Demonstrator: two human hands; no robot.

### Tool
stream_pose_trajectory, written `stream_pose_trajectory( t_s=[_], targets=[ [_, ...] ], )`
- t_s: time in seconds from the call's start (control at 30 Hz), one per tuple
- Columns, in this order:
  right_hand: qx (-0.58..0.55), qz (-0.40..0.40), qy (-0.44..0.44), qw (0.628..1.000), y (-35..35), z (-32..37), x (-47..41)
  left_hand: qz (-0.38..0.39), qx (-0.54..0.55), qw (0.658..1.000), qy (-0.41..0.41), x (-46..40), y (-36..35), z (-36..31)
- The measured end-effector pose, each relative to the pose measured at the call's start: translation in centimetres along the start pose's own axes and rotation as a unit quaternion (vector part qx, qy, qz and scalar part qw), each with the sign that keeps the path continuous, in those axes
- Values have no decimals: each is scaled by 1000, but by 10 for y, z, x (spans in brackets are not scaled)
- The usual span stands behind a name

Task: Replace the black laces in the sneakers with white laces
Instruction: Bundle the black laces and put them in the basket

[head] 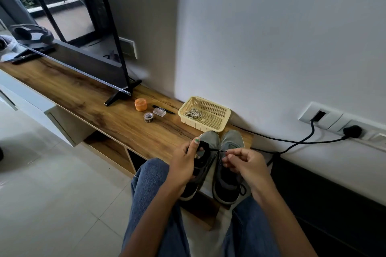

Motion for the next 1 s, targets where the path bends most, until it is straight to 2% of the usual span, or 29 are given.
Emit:
stream_pose_trajectory(
  t_s=[0.1, 0.13, 0.2, 0.27, 0.33, 0.4, 0.53, 0.7, 0.83, 1.0],
  targets=[
    [34, -104, 56, 992, 6, 8, 6, 12, 8, 1000, 4, 4, -7, -1],
    [13, -141, 75, 987, 11, 13, 10, 10, 2, 1000, -2, 4, -8, -2],
    [-35, -166, 109, 979, 14, 22, 17, 0, -16, 1000, -14, 4, -7, -4],
    [-23, -130, 144, 981, 6, 33, 21, -5, -26, 999, -22, 3, -6, -3],
    [25, -71, 160, 984, -10, 34, 20, 2, -19, 1000, -23, 3, -9, -3],
    [70, -45, 165, 983, -23, 24, 17, 19, -2, 1000, -17, 5, -15, -4],
    [20, -70, 156, 985, -25, 17, 12, 46, 35, 998, 14, 6, -25, -1],
    [-117, -70, 58, 989, -17, -4, -17, 61, 81, 992, 79, -7, -29, 12],
    [-145, -95, 30, 984, -7, -11, -50, 51, 93, 987, 122, -33, -27, 26],
    [-108, -110, 29, 988, -3, -14, -120, 58, 92, 984, 140, -86, -32, 40]
  ],
)
Point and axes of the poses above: each hand's wrist, its own x-axis away from the middle knuckle, its own y-axis out of the back of the hand, z = x × y, the point moved 9 cm from there along -x, towards the middle knuckle, and after that the axes turned 4 degrees about x, right-handed, at the moved point
